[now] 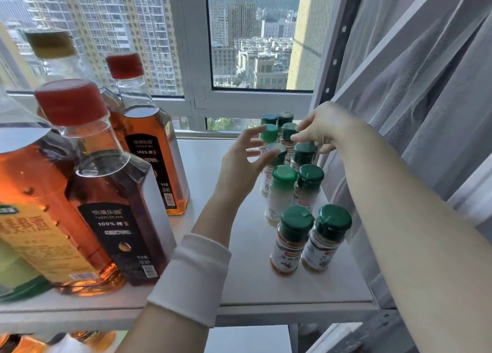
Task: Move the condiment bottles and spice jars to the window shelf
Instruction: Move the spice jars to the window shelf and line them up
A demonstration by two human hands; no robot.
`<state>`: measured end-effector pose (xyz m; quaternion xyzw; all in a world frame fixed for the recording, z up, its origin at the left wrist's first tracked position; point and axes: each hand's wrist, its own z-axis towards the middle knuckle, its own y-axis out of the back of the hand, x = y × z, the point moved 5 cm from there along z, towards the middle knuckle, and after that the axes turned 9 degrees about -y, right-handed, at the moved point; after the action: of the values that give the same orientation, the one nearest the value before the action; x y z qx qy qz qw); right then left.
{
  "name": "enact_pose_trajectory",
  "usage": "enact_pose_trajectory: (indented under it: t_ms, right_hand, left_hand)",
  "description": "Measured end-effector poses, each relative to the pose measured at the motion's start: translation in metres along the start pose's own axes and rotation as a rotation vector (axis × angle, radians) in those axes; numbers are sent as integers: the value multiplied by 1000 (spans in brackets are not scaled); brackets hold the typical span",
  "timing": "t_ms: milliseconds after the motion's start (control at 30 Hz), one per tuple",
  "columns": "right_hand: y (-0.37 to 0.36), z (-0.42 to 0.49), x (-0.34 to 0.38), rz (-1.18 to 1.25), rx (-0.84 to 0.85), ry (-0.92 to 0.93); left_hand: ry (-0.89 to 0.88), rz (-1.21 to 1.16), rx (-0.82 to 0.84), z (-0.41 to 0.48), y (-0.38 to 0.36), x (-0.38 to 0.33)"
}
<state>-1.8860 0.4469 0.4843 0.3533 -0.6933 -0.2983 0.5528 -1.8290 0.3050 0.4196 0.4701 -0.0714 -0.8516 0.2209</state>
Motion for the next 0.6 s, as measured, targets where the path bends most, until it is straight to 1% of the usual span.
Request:
enact_pose_trajectory:
  t_ms: [100, 133, 167, 200, 267, 333, 400, 500, 600]
  right_hand:
    - [20, 6, 14, 37, -231, 34]
    - [23, 9, 18, 64, -263, 46]
    - [23, 14, 22, 91, -272, 53]
    - [20, 19, 24, 75, -263, 45]
    - [14, 29, 25, 74, -213, -8]
    - [8, 38, 22, 168, -114, -32]
    - [5, 44, 20, 234, -84, -63]
    - [-1, 56, 18, 248, -49, -90]
    - [-4, 60, 19, 18, -142, -85]
  left_hand:
    - [59, -117, -219, 9, 16, 3]
    - [85, -138, -263, 15, 18, 5]
    - [111, -138, -273, 21, 17, 7]
    - [137, -122, -249, 28, 14, 9]
    - [185, -79, -152, 41, 4, 15]
    - [232, -72, -83, 51, -4, 22]
    - [270, -94, -58, 55, -8, 29]
    - [294, -134, -32, 57, -12, 37]
    - [293, -144, -19, 57, -16, 42]
